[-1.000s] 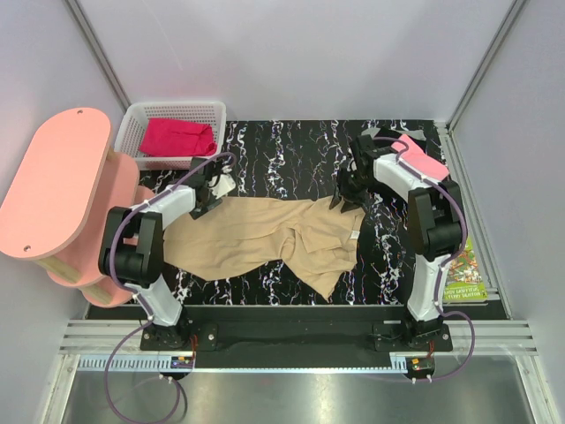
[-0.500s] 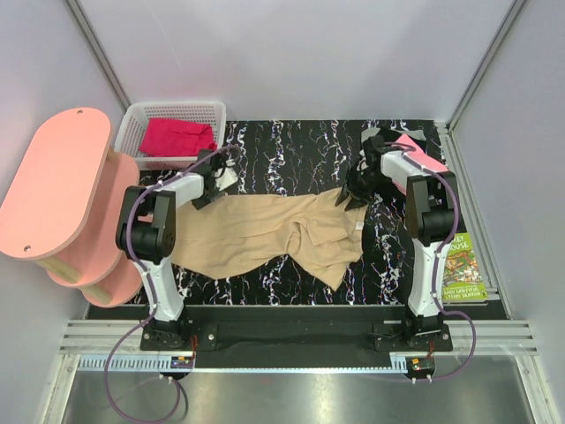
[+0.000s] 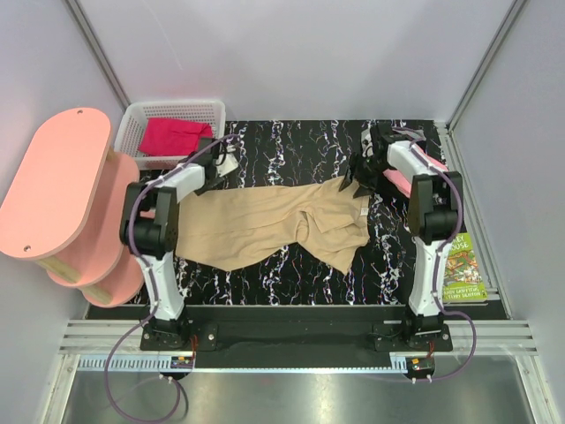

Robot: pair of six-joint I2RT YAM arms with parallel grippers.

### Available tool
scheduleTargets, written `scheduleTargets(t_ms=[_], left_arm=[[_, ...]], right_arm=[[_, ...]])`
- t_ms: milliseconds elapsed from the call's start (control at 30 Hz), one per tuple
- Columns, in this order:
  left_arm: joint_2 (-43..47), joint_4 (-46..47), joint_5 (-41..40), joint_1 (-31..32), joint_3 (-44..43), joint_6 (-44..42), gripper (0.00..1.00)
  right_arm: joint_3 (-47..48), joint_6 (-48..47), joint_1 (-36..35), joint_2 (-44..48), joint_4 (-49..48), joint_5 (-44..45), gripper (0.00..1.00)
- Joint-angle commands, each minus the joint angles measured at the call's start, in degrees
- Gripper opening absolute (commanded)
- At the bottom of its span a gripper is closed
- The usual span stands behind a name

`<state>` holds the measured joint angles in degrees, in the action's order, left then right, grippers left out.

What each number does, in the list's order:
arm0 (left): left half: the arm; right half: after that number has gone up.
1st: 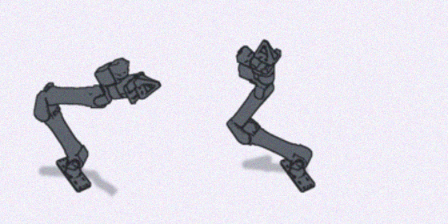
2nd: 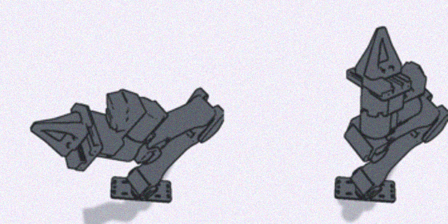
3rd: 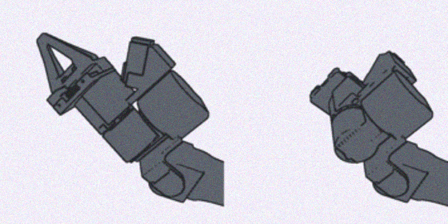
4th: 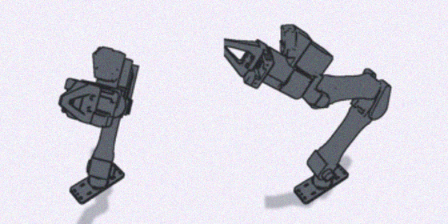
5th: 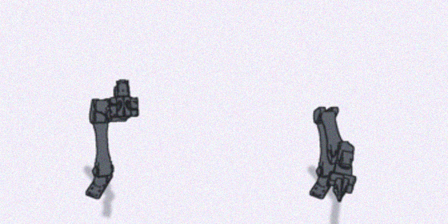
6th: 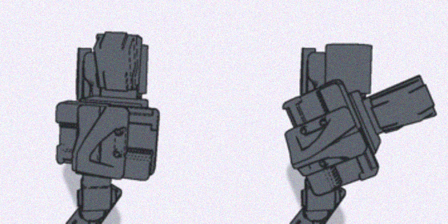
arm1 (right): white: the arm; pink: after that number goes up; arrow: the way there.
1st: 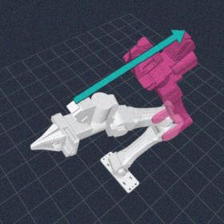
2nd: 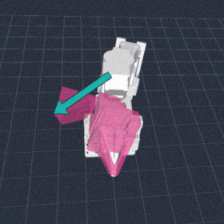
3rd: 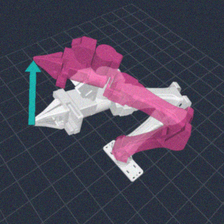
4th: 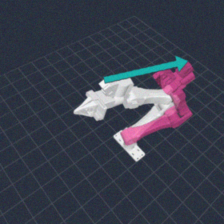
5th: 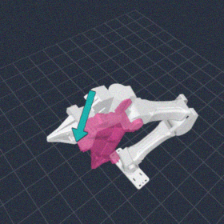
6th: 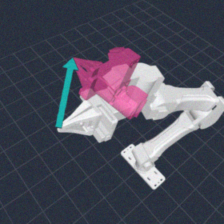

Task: Fold and stack the t-shirts
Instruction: Fold the flattened tshirt in 1/3 of the way

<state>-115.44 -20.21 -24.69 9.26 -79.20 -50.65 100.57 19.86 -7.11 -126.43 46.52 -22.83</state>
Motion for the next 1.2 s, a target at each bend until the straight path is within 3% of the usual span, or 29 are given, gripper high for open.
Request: scheduleTargets(t_ms=[0, 167, 233, 367, 400, 533, 700, 1000, 1167], left_arm=[[18.4, -2.1, 1.0, 0.2, 2.1, 2.9, 0.6], [36.8, -13.3, 6.4, 4.4, 10.9, 6.3, 0.64], [42.1, -16.3, 9.8, 7.3, 14.8, 7.6, 0.65], [43.6, -16.4, 7.7, 10.6, 28.6, 9.0, 0.61], [43.6, -16.4, 8.2, 10.6, 30.1, 9.8, 0.6], [42.9, -13.5, 8.6, 10.7, 34.9, 10.0, 0.6], [38.1, -8.1, 6.1, 10.6, 34.6, 8.0, 0.59], [27.6, -6.2, 4.5, 10.6, 25.9, 8.5, 0.58], [29.7, -6.7, 5.2, 10.6, 29.2, 8.6, 0.57]], right_arm=[[-1.9, -2.5, -1.9, 16.5, 2.7, 5.6, 0.64], [-7.7, -1.7, -10.0, 32.0, 5.7, 12.7, 0.68], [-15.0, 1.7, -15.7, 38.1, 5.7, 15.0, 0.67], [-31.6, 10.4, -23.0, 46.5, 1.7, 17.7, 0.64], [-39.3, 12.4, -23.6, 48.4, -0.1, 16.9, 0.63], [-53.2, 21.6, -24.2, 56.4, -6.4, 16.0, 0.63], [-56.6, 23.7, -24.2, 58.4, -7.9, 17.9, 0.64], [-55.7, 21.4, -24.2, 49.5, -12.1, 18.2, 0.63], [-58.6, 22.2, -24.1, 48.6, -14.3, 17.3, 0.61]])
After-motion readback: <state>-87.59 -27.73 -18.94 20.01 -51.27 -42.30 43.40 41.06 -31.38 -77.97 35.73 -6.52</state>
